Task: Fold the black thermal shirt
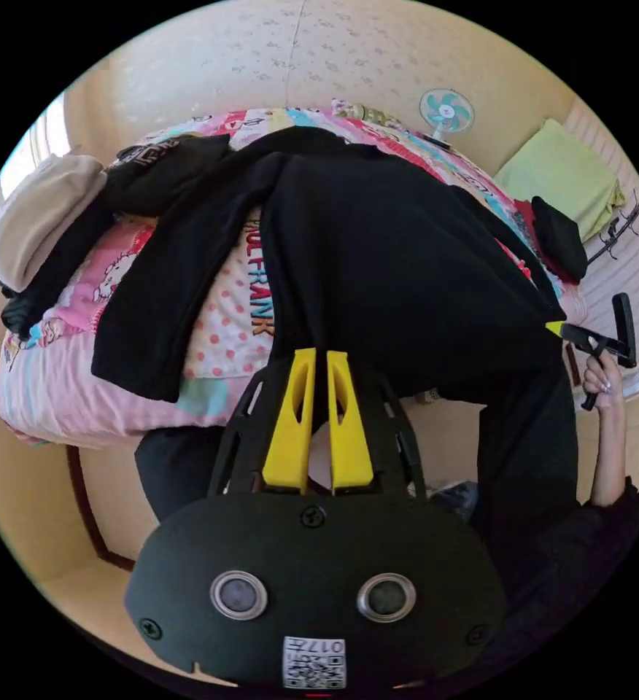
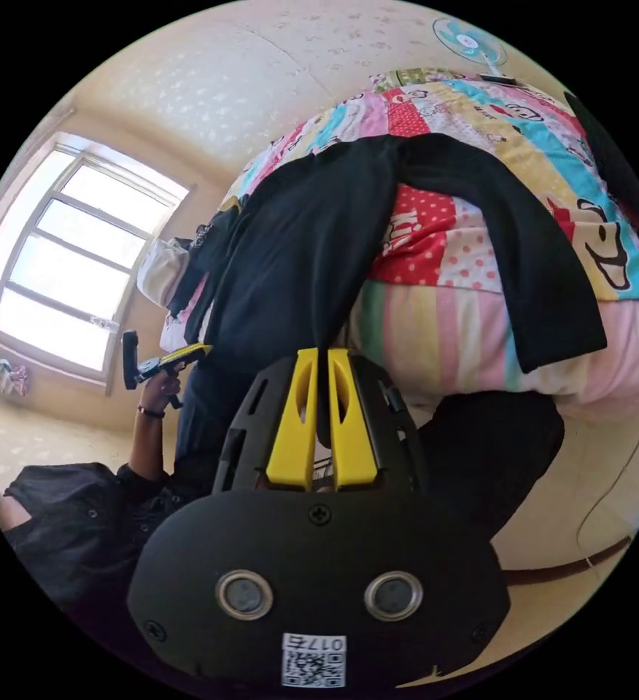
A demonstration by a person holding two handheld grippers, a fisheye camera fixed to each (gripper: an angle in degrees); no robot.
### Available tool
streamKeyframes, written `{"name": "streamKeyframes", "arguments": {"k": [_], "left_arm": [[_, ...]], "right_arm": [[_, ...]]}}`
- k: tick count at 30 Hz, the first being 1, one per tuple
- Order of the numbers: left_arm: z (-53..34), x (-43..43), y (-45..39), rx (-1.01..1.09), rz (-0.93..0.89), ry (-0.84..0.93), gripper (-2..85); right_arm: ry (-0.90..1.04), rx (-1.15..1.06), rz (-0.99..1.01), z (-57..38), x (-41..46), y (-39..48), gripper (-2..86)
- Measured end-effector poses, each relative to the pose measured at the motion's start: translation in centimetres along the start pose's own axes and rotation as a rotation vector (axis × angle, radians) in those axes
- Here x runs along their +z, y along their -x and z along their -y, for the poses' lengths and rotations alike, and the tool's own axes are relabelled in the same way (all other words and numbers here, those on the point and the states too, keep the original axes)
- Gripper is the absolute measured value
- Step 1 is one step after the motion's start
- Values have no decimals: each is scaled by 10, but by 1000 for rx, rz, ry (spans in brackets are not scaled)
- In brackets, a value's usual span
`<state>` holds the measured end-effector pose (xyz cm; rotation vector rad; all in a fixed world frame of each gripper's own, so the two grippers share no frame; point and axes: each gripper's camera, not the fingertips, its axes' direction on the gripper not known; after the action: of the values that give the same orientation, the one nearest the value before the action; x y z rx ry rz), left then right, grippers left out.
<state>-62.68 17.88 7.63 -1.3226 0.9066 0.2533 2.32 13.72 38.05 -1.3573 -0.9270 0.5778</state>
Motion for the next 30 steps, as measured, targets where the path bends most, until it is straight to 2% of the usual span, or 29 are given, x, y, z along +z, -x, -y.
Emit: {"name": "streamKeyframes", "arguments": {"k": [4,6,8,9,11,13,15,17,19,21,22,24,26,28,30], "left_arm": [[-13,-18,-24,307,-298,346,33],[-25,-24,-31,399,-357,416,36],[-34,-28,-27,415,-341,424,30],[-36,-31,-17,385,-332,396,24],[-33,-35,2,308,-370,331,20],[-21,-44,23,211,-447,166,30],[-10,-49,30,168,-478,14,43],[3,-47,34,109,-522,-104,52],[20,-38,35,85,-601,-177,56],[29,-34,34,89,-627,-190,55],[31,-35,34,101,-625,-204,53],[29,-36,34,120,-604,-239,51],[24,-34,38,132,-590,-278,50],[21,-22,45,115,-620,-303,50],[19,-10,51,89,-655,-309,51]], "right_arm": [[350,-126,-137,-8,-61,20,45],[336,-99,-155,-9,-85,10,54],[129,62,-164,-3,-126,-24,88],[65,107,-147,-1,-135,-34,100],[-190,237,-42,9,-156,-72,136],[-303,298,-72,27,-153,-95,148],[-318,474,-149,47,-137,-128,154],[-252,645,-65,73,-108,-171,139],[-284,729,-40,77,-119,-181,97],[-377,565,101,81,-160,-166,49],[-482,501,115,75,-202,-153,44],[-596,486,-42,63,-268,-142,42],[-744,547,-350,45,-343,-151,47],[-771,662,-449,31,-375,-180,67],[-742,743,-444,15,-388,-206,123]]}}
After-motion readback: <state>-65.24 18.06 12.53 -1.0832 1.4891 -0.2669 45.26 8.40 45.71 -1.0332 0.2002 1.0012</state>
